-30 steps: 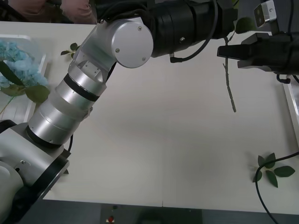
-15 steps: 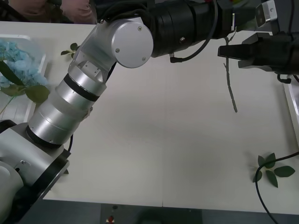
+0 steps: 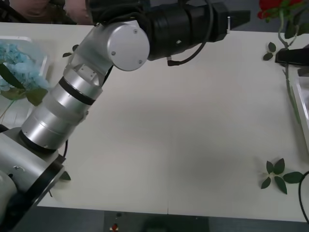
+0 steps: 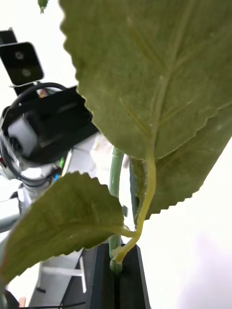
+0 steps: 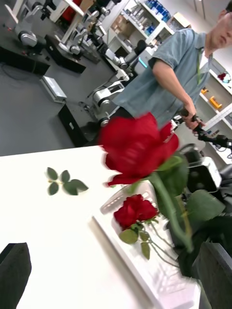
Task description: Put the red flowers into the right box and the blue flowers into the left box
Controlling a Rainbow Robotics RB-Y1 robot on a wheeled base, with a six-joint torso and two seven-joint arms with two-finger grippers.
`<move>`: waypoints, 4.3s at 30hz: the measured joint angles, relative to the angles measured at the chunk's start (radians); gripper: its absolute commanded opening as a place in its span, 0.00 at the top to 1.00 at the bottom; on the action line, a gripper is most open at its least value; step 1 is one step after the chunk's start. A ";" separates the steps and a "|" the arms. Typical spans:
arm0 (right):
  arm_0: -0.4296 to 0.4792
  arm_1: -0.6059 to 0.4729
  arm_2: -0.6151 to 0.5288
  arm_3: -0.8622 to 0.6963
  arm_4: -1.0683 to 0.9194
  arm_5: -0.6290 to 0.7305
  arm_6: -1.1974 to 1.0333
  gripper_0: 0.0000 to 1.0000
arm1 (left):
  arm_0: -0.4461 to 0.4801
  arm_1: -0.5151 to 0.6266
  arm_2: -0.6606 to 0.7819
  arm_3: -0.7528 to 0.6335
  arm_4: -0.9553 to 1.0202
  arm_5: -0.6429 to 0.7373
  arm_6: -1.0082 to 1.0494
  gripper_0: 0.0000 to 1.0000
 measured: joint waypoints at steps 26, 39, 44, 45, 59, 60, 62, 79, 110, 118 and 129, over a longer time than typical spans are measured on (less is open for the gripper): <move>0.143 -0.352 -0.067 0.078 0.922 -0.178 -0.009 1.00 | 0.480 0.480 0.138 -0.339 0.353 0.431 -0.534 0.00; 0.143 -0.349 0.151 0.337 1.022 -0.529 -0.009 1.00 | 0.504 0.398 0.297 -0.339 0.397 0.462 -0.609 0.00; 0.143 -0.307 0.174 0.365 1.039 -0.621 -0.010 1.00 | 0.498 0.481 0.222 -0.380 0.430 0.340 -0.648 0.00; 0.143 -0.297 0.173 0.365 1.044 -0.629 -0.010 0.87 | 0.498 0.497 0.208 -0.385 0.437 0.323 -0.648 0.00; 0.143 -0.266 0.159 0.295 1.043 -0.528 -0.010 0.00 | 0.402 0.675 0.019 -0.392 0.508 0.176 -0.648 0.00; 0.143 -0.266 0.153 0.263 1.031 -0.492 -0.010 0.00 | 0.402 0.679 0.014 -0.392 0.508 0.173 -0.648 0.00; 0.143 -0.266 0.123 0.203 0.997 -0.432 -0.005 0.00 | 0.402 0.680 0.014 -0.392 0.508 0.173 -0.648 0.00; 0.046 -0.247 0.007 -0.040 0.516 -0.038 0.717 0.00 | 0.402 0.680 0.011 -0.392 0.531 0.173 -0.648 0.00; -0.108 -0.071 0.032 -0.040 0.318 0.100 0.805 0.00 | 0.402 0.680 0.011 -0.392 0.531 0.173 -0.648 0.00; -0.116 -0.071 0.077 -0.040 0.284 0.139 0.805 0.00 | 0.402 0.680 0.011 -0.392 0.531 0.173 -0.648 0.00; -0.116 -0.071 0.078 -0.040 0.284 0.156 0.805 0.00 | 0.402 0.680 0.011 -0.392 0.531 0.173 -0.648 0.00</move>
